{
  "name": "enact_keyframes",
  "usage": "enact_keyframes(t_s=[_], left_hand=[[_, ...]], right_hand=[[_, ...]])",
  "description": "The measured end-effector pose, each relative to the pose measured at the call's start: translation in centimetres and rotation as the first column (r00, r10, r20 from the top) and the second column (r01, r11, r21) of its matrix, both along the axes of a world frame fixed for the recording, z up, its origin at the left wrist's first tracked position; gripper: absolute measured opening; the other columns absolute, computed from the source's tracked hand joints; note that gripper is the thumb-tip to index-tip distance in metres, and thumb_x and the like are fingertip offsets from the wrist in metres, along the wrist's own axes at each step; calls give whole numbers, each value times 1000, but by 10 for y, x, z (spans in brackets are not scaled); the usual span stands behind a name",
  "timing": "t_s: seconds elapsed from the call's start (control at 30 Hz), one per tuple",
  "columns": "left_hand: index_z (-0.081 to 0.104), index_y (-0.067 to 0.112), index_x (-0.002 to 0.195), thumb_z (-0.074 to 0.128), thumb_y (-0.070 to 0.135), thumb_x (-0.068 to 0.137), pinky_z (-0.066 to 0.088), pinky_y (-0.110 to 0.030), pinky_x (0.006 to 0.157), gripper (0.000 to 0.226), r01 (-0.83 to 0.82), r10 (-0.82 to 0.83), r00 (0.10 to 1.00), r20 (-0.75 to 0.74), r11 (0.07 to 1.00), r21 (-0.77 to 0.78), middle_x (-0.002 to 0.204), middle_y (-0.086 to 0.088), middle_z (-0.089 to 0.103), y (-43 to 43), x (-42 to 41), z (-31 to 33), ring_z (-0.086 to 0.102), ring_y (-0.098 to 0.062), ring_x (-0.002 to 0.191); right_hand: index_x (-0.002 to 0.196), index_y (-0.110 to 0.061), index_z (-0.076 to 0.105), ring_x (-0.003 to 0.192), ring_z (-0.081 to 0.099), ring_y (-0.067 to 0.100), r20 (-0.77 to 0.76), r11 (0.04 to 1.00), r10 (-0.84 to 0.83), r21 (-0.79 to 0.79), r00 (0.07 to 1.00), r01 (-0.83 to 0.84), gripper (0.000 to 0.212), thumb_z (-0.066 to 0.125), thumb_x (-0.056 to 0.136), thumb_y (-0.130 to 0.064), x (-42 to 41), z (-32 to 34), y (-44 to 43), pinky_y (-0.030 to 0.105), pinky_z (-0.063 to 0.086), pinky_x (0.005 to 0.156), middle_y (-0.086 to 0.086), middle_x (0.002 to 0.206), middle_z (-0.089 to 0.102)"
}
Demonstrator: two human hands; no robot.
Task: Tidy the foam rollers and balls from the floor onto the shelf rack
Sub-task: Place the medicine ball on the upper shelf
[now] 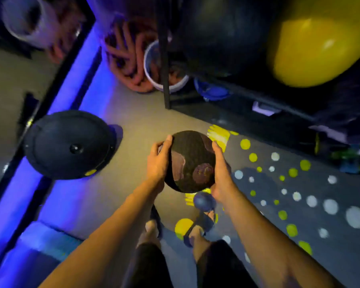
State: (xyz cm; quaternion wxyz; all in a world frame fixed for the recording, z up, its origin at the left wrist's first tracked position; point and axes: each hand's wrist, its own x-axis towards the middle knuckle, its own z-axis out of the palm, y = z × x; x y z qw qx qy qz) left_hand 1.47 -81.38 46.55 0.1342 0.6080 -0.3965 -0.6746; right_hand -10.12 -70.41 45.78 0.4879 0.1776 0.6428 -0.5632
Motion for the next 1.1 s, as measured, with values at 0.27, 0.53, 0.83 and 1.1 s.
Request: enact_keyframes(t_s=[0.27,0.53,0.83,1.1], left_hand=[[72,24,117,66,68,79,47,-49,109,59,-145,32,953,-300,921,-361,122,-5,73,-45,-88,237,65,-26,121],[72,43,111,64,98,50,45,-55,109,82,-103,-24,954,-298,908,-405,130,-7,66,-116,-173,307,62,-31,120],[68,34,123,61,73,64,39,-49,115,71,-114,-5,954,-301,919,-376,146,-8,53,-132,-250,389,53,-30,132],[49,46,143,43,72,90,26,-50,119,60,199,-309,946,-94,786,-585,157,-12,27,-199,-348,439,30,-37,141]], right_hand=[[121,-24,74,108,73,25,-260,943,-23,-326,965,-65,77,82,61,-73,-96,250,-52,48,54,102,1,117,76],[124,-21,71,98,76,33,-293,883,-45,-458,955,-99,87,85,55,-72,-164,372,-73,58,57,91,8,113,77],[116,-9,72,95,77,28,-443,873,-222,-488,868,-26,61,77,79,-57,-247,394,-125,48,61,90,10,103,79],[119,-14,72,99,76,28,-451,868,-355,-484,819,110,55,65,87,-58,-328,423,-197,46,60,90,9,110,78]])
